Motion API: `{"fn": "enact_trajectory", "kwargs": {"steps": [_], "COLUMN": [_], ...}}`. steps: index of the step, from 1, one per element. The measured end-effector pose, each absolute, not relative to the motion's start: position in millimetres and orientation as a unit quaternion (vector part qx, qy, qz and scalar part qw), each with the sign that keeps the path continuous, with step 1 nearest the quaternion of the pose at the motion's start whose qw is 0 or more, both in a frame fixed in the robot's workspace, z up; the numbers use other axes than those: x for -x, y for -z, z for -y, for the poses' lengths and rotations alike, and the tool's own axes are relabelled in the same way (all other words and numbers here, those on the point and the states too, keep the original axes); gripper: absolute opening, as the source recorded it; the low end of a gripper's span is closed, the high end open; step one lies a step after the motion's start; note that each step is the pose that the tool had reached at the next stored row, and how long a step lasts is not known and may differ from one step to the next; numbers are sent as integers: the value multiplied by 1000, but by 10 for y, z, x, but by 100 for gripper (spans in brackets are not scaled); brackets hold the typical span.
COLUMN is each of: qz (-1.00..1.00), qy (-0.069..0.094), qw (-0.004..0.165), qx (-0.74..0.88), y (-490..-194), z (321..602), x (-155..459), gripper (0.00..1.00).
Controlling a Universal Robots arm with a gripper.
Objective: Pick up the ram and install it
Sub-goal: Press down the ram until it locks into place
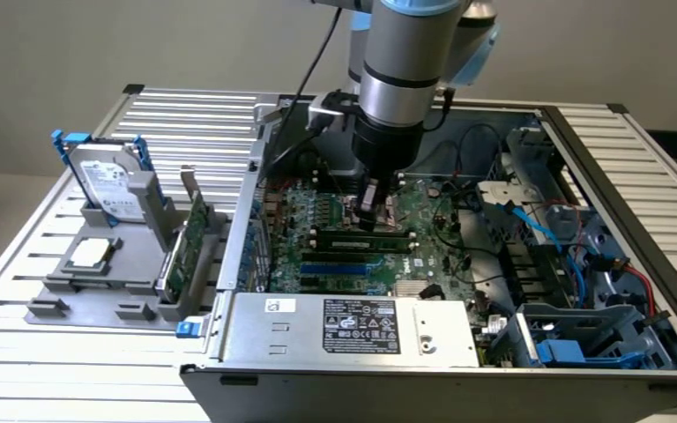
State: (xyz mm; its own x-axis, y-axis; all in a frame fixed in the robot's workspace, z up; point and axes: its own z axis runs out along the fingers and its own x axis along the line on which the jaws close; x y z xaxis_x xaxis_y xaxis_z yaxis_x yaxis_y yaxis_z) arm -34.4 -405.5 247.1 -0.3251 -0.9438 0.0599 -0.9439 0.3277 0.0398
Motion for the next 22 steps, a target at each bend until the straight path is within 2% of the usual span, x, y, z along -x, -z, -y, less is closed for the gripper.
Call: {"fn": "enact_trajectory", "kwargs": {"steps": [22], "qz": [903], "qy": [5], "qw": [36], "qx": [-429], "y": [-2470], "z": [4055], "x": [344], "gripper": [11]}}
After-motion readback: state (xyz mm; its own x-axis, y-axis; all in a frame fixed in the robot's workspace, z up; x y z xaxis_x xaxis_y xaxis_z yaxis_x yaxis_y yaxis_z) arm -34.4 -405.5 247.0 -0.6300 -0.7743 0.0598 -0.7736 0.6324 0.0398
